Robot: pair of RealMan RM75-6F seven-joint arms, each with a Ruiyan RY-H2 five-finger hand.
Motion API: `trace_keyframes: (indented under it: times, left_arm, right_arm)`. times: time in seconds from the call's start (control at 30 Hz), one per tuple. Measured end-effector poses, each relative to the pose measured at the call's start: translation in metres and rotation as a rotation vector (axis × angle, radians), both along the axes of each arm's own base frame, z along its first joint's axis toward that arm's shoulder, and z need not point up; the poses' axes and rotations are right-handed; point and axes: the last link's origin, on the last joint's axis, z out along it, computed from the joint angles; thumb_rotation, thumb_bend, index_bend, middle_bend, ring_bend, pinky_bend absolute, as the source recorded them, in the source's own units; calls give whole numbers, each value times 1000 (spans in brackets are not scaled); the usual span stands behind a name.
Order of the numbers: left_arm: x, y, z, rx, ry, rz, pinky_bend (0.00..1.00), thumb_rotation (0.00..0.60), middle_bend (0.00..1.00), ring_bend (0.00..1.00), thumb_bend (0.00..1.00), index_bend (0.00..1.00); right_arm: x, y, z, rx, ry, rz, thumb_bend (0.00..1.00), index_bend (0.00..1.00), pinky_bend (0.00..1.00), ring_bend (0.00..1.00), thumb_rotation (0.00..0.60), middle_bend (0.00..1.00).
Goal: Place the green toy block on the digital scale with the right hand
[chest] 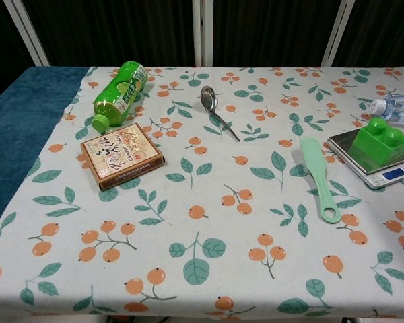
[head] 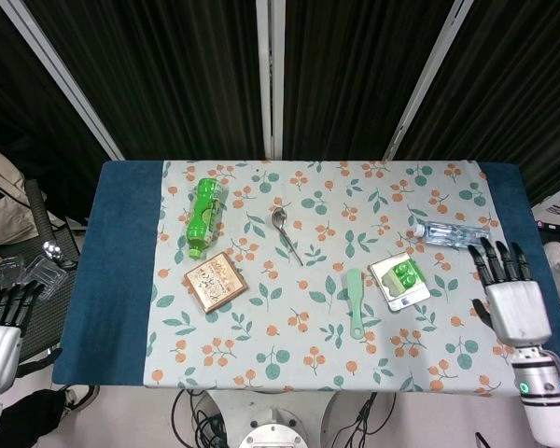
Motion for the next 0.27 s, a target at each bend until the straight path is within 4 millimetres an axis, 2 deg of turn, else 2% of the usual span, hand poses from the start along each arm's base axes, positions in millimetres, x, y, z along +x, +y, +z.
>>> trace_keyframes:
  times: [0.2,0.27]
  left_arm:
    - [2,3,-3,-16,9,-8,0,600,26,0,53,26]
    - [4,4,-4,-17,9,-15,0,600,27,0,53,26]
  right_arm:
    - [-50,36,9,-36,-87,-28,128,0,0,0,600,0]
    - [-59,45,7,-39,-96,-37,127,0,0,0,600,0]
